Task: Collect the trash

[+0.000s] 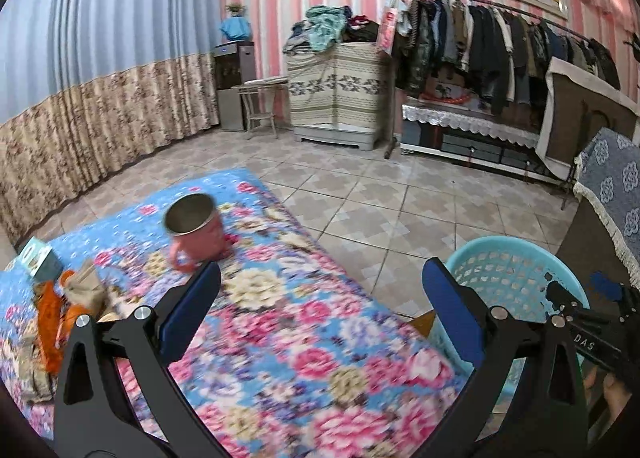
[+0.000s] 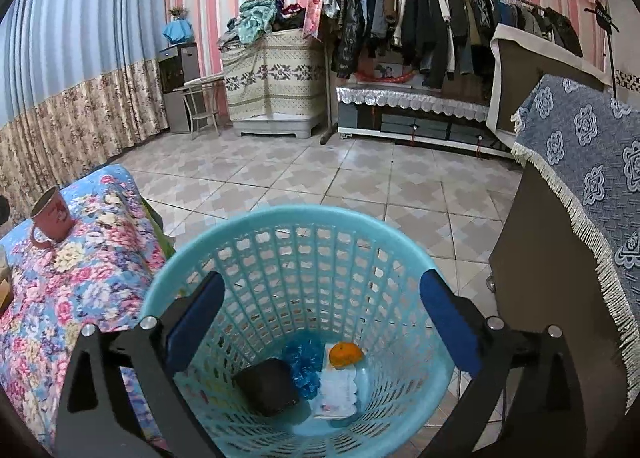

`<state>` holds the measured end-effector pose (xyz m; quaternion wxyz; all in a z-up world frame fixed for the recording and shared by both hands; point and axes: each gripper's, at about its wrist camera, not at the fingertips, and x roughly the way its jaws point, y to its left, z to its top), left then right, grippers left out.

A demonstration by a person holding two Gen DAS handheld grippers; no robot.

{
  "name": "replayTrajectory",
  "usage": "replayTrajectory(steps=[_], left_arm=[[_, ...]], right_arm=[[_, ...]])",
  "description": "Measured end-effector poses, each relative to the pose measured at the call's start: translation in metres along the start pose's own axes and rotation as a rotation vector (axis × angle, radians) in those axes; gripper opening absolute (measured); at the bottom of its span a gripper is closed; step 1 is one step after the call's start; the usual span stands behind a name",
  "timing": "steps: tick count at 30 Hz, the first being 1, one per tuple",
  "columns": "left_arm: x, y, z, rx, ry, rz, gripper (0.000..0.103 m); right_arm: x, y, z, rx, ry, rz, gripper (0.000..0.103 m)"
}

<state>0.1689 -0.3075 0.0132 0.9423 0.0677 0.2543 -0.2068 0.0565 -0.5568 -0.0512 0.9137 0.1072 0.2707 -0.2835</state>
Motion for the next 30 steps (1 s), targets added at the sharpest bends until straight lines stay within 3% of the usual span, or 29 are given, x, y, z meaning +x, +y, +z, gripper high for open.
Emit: replayTrajectory(steps=[8, 24, 30], left_arm=[[-0.039, 0.058, -0.018, -0.031, -0.001, 0.086, 0.098], [-0.117, 0.204, -0.056, -0.11, -0.001, 0.321, 0.098], [-0.123, 0.248, -0.077, -0.17, 0.022, 0.348, 0.098]], right_arm=[[-0.028, 0.045, 0.002, -0.045, -0.029, 0.07, 0.098], [-0.088, 0.183, 0.003, -0.153, -0.069, 0.328, 0.098], [-0.104, 0.228, -0.008, -0.214, -0.087, 0.385, 0.098]])
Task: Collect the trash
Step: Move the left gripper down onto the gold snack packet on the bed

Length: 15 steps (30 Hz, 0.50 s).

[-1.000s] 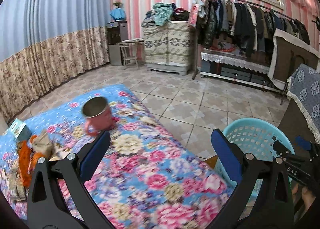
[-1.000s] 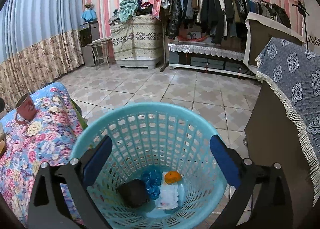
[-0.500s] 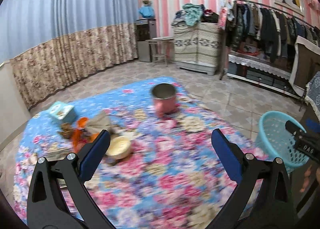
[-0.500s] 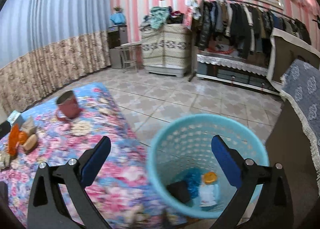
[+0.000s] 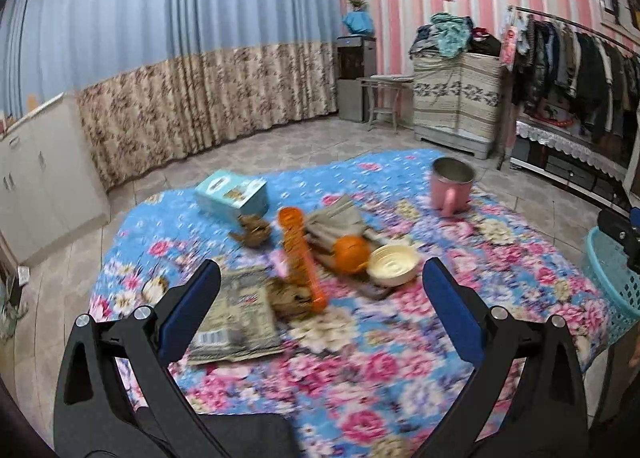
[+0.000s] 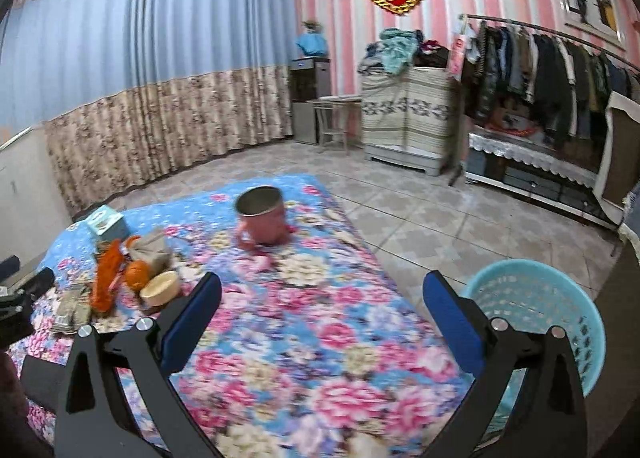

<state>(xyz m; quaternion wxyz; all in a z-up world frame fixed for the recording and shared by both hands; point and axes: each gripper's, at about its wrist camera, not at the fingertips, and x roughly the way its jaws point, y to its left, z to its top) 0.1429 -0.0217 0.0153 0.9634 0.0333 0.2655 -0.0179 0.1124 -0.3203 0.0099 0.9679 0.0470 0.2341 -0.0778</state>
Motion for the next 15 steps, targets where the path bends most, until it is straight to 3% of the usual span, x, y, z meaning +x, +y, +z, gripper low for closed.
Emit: replayTrajectory(steps=[7, 15], left_arm=[[0.013, 0.039, -0.016, -0.061, 0.011, 0.058, 0.098], [0.026, 0.076, -0.025, -0.096, 0.048, 0.081, 0.098]], right_arm=[[0.013, 0.042, -0.011, -0.092, 0.02, 0.038, 0.098], [0.04, 0.06, -0.011, -0.091, 0.049, 0.073, 0.098]])
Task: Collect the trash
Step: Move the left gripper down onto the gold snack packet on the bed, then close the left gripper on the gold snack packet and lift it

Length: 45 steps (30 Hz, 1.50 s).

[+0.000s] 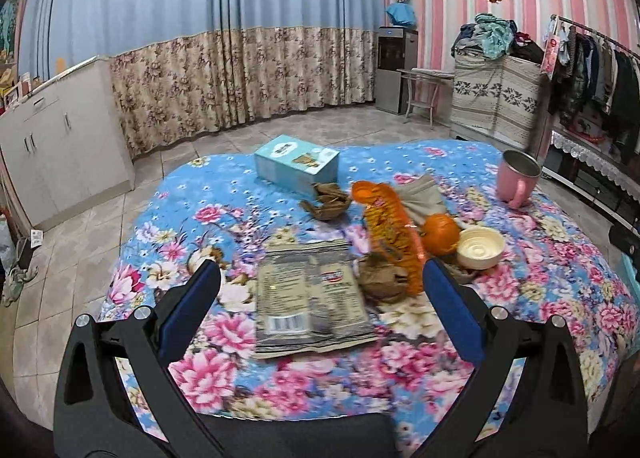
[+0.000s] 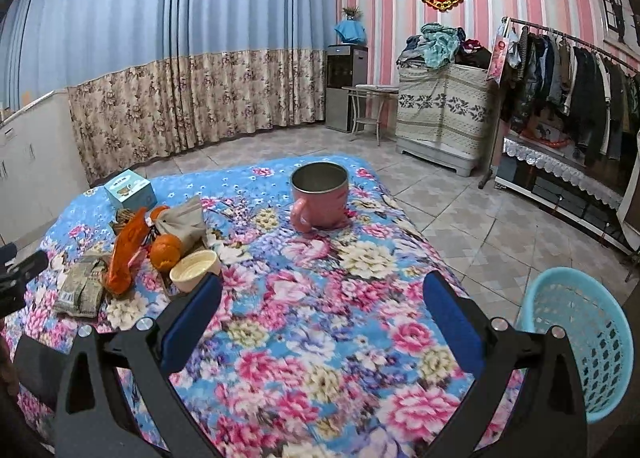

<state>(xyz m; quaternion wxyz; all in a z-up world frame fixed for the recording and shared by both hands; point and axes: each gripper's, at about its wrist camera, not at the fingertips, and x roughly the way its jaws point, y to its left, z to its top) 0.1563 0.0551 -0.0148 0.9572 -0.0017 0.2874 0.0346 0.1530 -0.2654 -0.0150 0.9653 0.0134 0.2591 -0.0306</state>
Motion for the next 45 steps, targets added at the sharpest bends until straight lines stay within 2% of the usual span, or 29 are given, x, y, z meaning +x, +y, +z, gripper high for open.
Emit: replayTrajectory(steps=[7, 11, 16, 20, 24, 27, 31, 32, 36, 38, 40, 42, 45], left_arm=[[0.022, 0.024, -0.002, -0.048, 0.062, 0.016, 0.098], [0.035, 0.024, -0.005, -0.023, 0.108, 0.016, 0.098], [0.052, 0.019, -0.011, -0.026, 0.184, -0.024, 0.097], [0.065, 0.014, -0.015, -0.049, 0.247, -0.065, 0.097], [0.077, 0.015, -0.02, -0.035, 0.287, -0.01, 0.097], [0.083, 0.027, -0.018, -0.094, 0.312, -0.033, 0.096], [0.095, 0.039, -0.011, -0.068, 0.328, 0.014, 0.096], [0.099, 0.043, -0.012, -0.076, 0.34, 0.022, 0.095], [0.113, 0.053, -0.016, -0.131, 0.402, -0.043, 0.085], [0.118, 0.055, -0.017, -0.139, 0.424, -0.047, 0.084], [0.116, 0.048, -0.017, -0.106, 0.412, -0.051, 0.073], [0.114, 0.035, -0.019, -0.036, 0.406, -0.062, 0.052], [0.11, 0.021, -0.02, 0.028, 0.398, -0.071, 0.045]], right_arm=[[0.042, 0.021, 0.008, -0.003, 0.038, 0.018, 0.098], [0.061, 0.032, 0.004, -0.008, 0.055, 0.03, 0.098], [0.078, 0.037, -0.013, -0.039, 0.123, 0.031, 0.098], [0.075, 0.032, -0.013, -0.037, 0.116, 0.02, 0.098], [0.079, 0.03, -0.014, -0.026, 0.135, 0.033, 0.098], [0.085, 0.032, -0.018, -0.012, 0.157, 0.05, 0.098], [0.087, 0.038, -0.019, -0.022, 0.163, 0.065, 0.098], [0.087, 0.039, -0.019, -0.025, 0.162, 0.068, 0.098], [0.085, 0.04, -0.018, -0.011, 0.151, 0.079, 0.098], [0.085, 0.041, -0.018, -0.008, 0.151, 0.08, 0.098], [0.085, 0.041, -0.018, -0.012, 0.154, 0.079, 0.098], [0.086, 0.042, -0.018, -0.016, 0.158, 0.078, 0.098], [0.085, 0.043, -0.018, -0.024, 0.158, 0.075, 0.098]])
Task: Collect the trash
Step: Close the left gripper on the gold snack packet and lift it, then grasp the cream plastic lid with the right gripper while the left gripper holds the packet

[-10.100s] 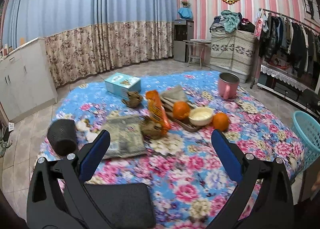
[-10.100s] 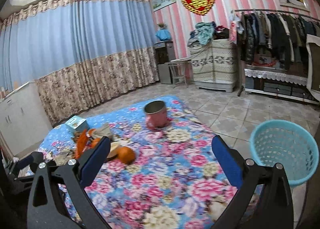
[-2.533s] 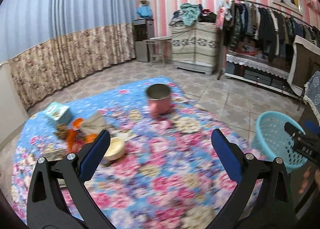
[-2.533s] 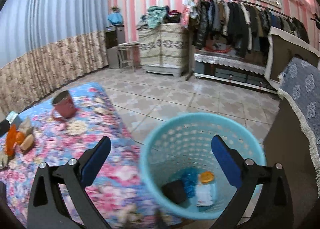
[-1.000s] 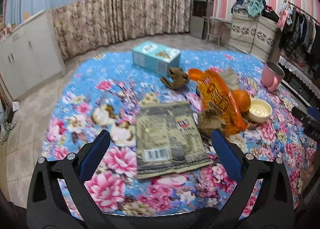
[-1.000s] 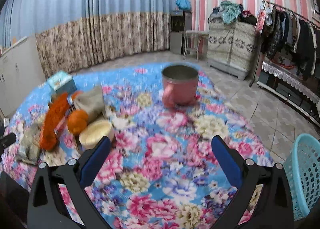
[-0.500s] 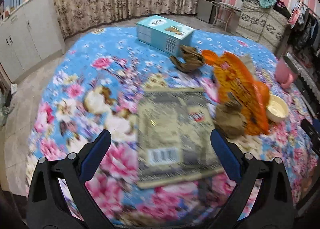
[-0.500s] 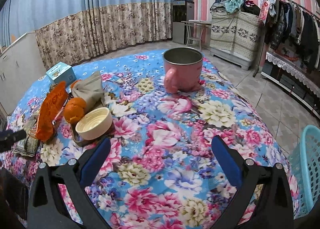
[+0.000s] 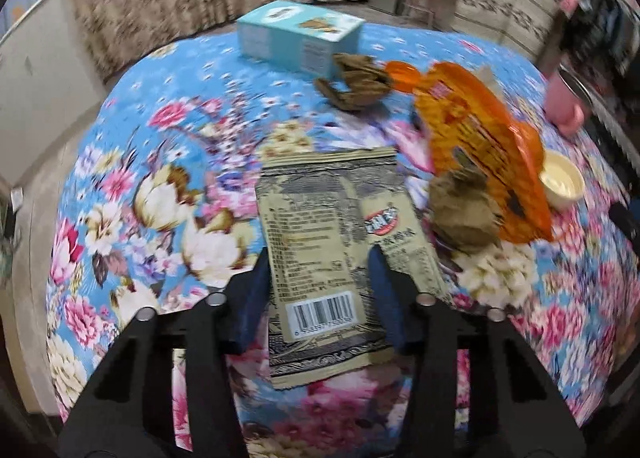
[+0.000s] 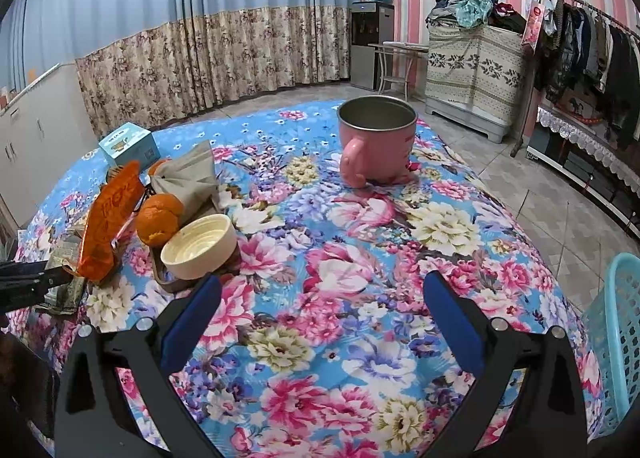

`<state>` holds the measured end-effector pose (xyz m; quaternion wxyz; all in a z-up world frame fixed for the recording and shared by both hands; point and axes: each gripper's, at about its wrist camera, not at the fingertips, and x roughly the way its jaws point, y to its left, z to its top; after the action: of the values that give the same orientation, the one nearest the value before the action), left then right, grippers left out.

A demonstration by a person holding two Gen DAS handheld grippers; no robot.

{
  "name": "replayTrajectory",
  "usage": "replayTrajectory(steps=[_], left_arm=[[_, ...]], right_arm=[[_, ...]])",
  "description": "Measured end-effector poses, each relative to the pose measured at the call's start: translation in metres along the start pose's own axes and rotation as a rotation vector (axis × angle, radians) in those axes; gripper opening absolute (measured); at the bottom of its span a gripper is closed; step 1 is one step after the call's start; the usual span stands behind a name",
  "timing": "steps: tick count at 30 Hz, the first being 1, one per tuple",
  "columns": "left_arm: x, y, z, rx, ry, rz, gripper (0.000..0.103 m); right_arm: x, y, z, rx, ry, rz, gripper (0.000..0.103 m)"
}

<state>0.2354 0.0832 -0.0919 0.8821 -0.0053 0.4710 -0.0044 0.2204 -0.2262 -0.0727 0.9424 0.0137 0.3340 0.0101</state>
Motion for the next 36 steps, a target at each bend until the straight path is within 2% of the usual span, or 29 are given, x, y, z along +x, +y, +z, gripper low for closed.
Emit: replayTrajectory(steps=[2, 3, 4, 8, 15, 25, 28, 36], left_arm=[[-0.001, -0.003, -0.001, 0.013, -0.006, 0.004, 0.039], [-0.002, -0.003, -0.001, 0.013, -0.015, 0.014, 0.024], [-0.003, -0.002, 0.0, 0.012, -0.02, 0.029, 0.015], [-0.005, 0.006, -0.001, -0.016, -0.026, 0.007, 0.008], [-0.023, 0.008, -0.002, 0.001, -0.088, 0.038, 0.004], [-0.064, 0.038, 0.005, -0.114, -0.225, 0.088, 0.004], [-0.068, 0.042, 0.006, -0.123, -0.244, 0.114, 0.004], [-0.061, 0.054, 0.012, -0.178, -0.243, 0.088, 0.004]], right_arm=[[0.001, 0.001, -0.001, -0.004, 0.0, -0.001, 0.098], [0.001, 0.002, -0.001, -0.005, -0.001, -0.002, 0.098], [0.001, 0.002, -0.001, -0.005, -0.003, -0.002, 0.098], [0.0, 0.005, -0.002, -0.012, -0.011, -0.001, 0.098], [0.002, 0.014, -0.004, -0.041, -0.003, 0.015, 0.098], [0.005, 0.044, -0.007, -0.126, 0.005, 0.026, 0.098], [0.007, 0.05, -0.006, -0.135, 0.008, 0.022, 0.098], [0.021, 0.071, 0.005, -0.167, 0.008, 0.029, 0.098]])
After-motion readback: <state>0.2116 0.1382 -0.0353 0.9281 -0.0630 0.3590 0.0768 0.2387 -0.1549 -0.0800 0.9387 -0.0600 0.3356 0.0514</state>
